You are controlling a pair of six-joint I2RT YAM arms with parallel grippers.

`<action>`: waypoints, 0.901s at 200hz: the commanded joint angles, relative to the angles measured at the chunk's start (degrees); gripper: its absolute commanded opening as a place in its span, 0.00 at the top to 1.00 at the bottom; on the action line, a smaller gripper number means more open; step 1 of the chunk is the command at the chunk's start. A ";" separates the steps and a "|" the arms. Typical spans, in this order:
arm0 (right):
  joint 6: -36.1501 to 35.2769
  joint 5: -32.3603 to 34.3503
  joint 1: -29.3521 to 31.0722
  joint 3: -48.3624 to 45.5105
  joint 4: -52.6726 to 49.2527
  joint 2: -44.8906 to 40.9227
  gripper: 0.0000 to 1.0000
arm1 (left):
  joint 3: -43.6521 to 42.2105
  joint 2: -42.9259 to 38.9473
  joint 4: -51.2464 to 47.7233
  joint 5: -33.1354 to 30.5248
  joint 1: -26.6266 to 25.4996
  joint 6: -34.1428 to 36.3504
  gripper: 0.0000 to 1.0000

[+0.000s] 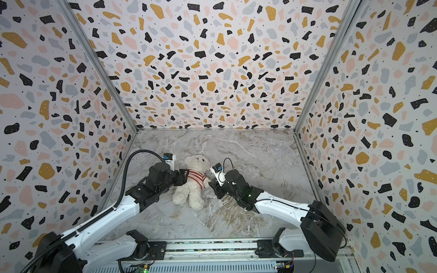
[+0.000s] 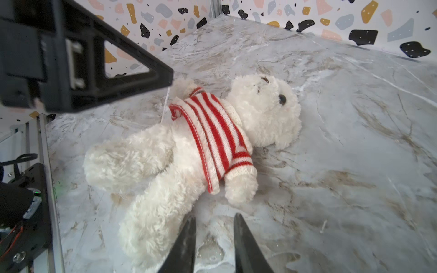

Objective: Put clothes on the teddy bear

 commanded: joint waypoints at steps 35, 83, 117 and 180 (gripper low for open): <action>0.94 -5.06 -1.13 6.01 7.59 9.94 0.76 | -1.01 7.55 6.19 4.27 0.29 0.57 0.56; 2.09 -8.35 -0.97 7.54 10.02 15.88 0.78 | -7.88 5.10 8.56 7.68 0.13 -1.68 0.65; 2.36 -9.47 -0.63 8.33 11.00 19.03 0.78 | -11.82 3.67 9.21 7.36 0.19 -2.02 0.66; 2.51 -10.36 0.62 12.03 10.92 23.60 0.79 | -16.07 2.35 10.73 7.20 0.15 -2.47 0.66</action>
